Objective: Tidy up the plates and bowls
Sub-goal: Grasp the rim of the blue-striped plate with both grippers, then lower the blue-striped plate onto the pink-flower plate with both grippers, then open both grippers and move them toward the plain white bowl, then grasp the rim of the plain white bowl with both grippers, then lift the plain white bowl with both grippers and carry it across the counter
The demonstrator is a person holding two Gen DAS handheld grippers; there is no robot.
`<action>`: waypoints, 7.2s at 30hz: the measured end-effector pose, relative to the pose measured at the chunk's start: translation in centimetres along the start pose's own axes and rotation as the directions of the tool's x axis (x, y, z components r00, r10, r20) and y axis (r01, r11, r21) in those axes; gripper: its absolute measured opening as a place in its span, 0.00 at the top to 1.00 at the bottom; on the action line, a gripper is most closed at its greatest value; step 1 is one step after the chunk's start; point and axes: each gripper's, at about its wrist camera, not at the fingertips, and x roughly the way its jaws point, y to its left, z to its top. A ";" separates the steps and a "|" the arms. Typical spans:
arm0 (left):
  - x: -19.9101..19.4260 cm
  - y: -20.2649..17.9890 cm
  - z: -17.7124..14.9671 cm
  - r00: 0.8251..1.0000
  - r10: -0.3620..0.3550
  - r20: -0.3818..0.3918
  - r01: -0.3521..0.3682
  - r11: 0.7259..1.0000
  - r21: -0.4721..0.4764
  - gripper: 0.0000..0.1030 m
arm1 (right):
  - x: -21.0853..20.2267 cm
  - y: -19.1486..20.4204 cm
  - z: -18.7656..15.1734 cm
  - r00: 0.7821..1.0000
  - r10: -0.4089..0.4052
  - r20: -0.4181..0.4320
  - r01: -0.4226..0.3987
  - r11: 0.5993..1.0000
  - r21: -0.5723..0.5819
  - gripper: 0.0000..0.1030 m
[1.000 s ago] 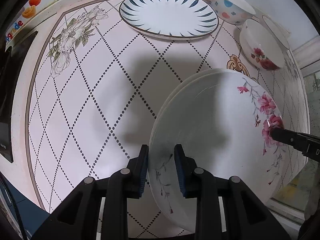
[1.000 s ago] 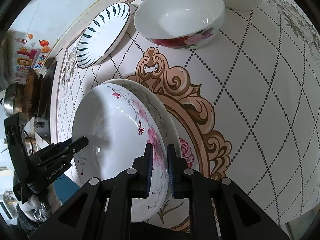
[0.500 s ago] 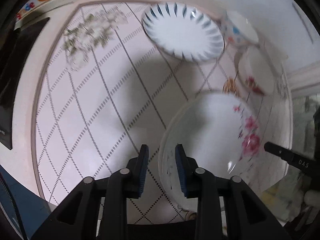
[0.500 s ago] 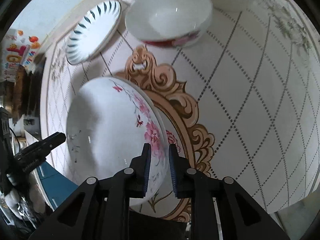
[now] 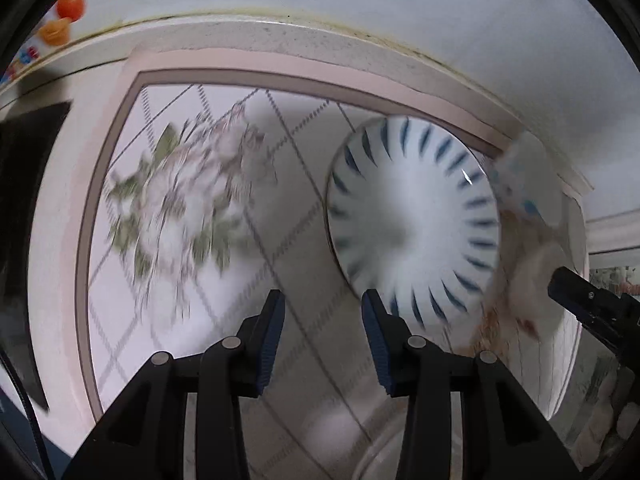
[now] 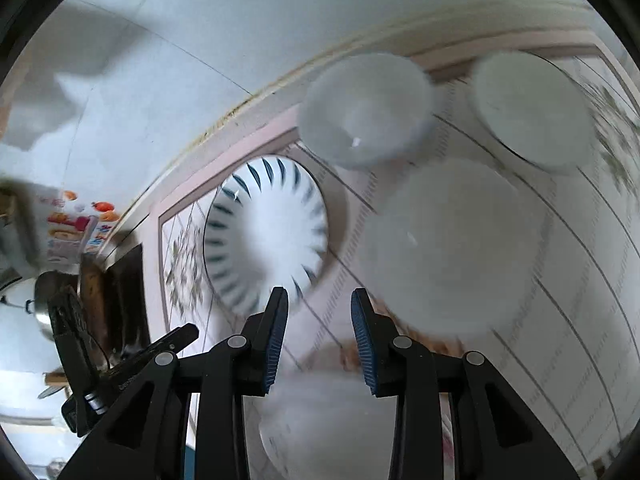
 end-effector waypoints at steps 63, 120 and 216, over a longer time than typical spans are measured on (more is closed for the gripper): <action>-0.5 -6.0 -15.8 0.998 -0.010 -0.055 0.018 0.989 0.148 0.81 | -2.1 -6.2 -12.5 0.970 -0.159 -0.186 0.111 0.964 -0.242 0.88; -9.3 -7.0 -22.1 0.990 0.024 0.139 -0.045 0.987 0.154 0.74 | -8.9 -3.2 -19.6 0.979 -0.203 0.014 0.199 0.938 -0.283 0.53; -0.3 -25.1 -9.7 0.997 -0.061 0.052 0.055 0.992 0.114 0.76 | -8.8 -17.4 -3.2 0.996 0.051 -0.076 -0.061 0.988 -0.144 0.84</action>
